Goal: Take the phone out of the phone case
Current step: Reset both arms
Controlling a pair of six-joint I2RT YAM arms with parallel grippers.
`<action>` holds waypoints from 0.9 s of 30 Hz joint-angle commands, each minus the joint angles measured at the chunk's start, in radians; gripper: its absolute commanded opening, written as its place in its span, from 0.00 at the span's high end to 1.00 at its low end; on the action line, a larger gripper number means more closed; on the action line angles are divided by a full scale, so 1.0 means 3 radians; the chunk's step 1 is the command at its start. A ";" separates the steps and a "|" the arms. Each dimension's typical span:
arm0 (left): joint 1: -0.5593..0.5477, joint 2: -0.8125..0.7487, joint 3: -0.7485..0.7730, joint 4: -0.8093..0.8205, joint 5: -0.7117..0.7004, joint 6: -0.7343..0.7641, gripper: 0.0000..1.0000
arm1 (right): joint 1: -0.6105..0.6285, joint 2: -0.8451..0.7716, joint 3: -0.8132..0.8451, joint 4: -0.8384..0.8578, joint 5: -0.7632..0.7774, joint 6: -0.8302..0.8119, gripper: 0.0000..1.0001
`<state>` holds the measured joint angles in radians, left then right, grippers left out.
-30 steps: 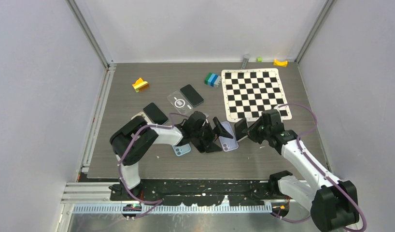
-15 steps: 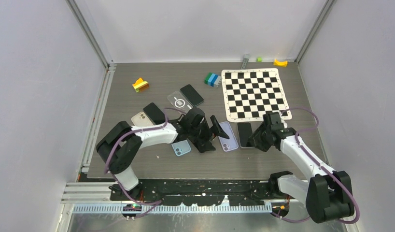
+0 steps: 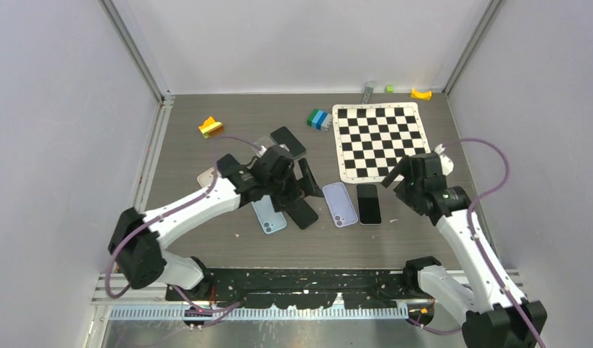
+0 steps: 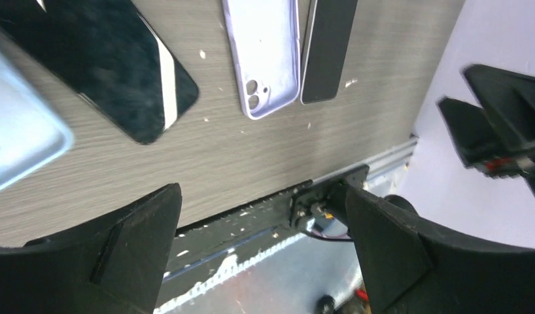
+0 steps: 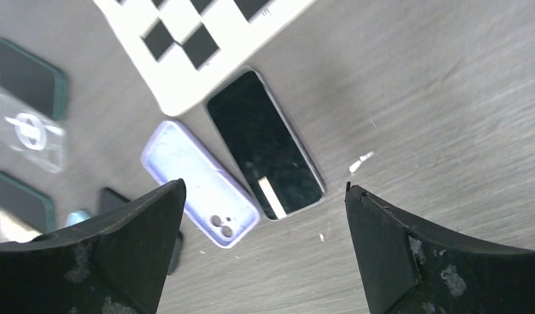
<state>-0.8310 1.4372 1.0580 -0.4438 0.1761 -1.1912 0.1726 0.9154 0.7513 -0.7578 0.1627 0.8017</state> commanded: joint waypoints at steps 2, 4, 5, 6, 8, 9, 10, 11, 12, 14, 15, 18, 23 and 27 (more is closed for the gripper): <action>0.0101 -0.0623 0.0650 -0.1396 -0.1205 0.0707 0.00 | -0.0013 -0.0358 0.0786 -0.0386 0.0480 -0.0199 0.01; 0.0101 -0.0769 0.0909 -0.1767 -0.1615 0.0883 0.00 | -0.0017 -0.0405 0.1163 -0.0525 0.0640 -0.0255 0.01; 0.0101 -0.0853 0.1015 -0.1931 -0.1777 0.0933 0.00 | -0.0018 -0.0421 0.1242 -0.0564 0.0688 -0.0267 0.01; 0.0100 -0.0936 0.1097 -0.2083 -0.1942 0.0973 0.00 | -0.0014 -0.0449 0.1322 -0.0623 0.0776 -0.0294 0.01; 0.0101 -0.1155 0.1203 -0.2330 -0.2220 0.1024 0.00 | -0.0014 -0.0491 0.1575 -0.0679 0.0898 -0.0323 0.01; 0.0100 -0.1256 0.1242 -0.2433 -0.2342 0.1040 0.00 | -0.0013 -0.0517 0.1629 -0.0690 0.0985 -0.0336 0.01; 0.0101 -0.1375 0.1278 -0.2535 -0.2432 0.1059 0.00 | -0.0016 -0.0534 0.1735 -0.0714 0.1029 -0.0338 0.00; 0.0100 -0.1484 0.1313 -0.2636 -0.2521 0.1076 0.00 | -0.0014 -0.0563 0.1786 -0.0723 0.1129 -0.0340 0.00; 0.0101 -0.1600 0.1345 -0.2725 -0.2595 0.1085 0.00 | -0.0013 -0.0575 0.1870 -0.0734 0.1178 -0.0348 0.00; 0.0101 -0.1816 0.1437 -0.2926 -0.2760 0.1079 0.00 | -0.0017 -0.0619 0.1986 -0.0740 0.1347 -0.0370 0.00; 0.0101 -0.1927 0.1476 -0.3054 -0.2862 0.1058 0.00 | -0.0014 -0.0643 0.2019 -0.0749 0.1483 -0.0372 0.00; 0.0100 -0.2306 0.1502 -0.3524 -0.3364 0.0884 0.00 | -0.0017 -0.0674 0.2162 -0.0769 0.1770 -0.0381 0.00; 0.0101 -0.2779 0.1460 -0.3713 -0.3528 0.0854 0.00 | -0.0016 -0.0743 0.2211 -0.0725 0.2030 -0.0460 0.00; 0.0101 -0.2915 0.1425 -0.3757 -0.3567 0.0882 0.00 | -0.0013 -0.0799 0.2186 -0.0669 0.2060 -0.0485 0.00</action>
<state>-0.8021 0.5640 1.4868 -1.5181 -0.8177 -0.9165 0.1726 0.6888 1.3872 -0.9775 0.7059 0.6807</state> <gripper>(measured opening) 0.994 0.995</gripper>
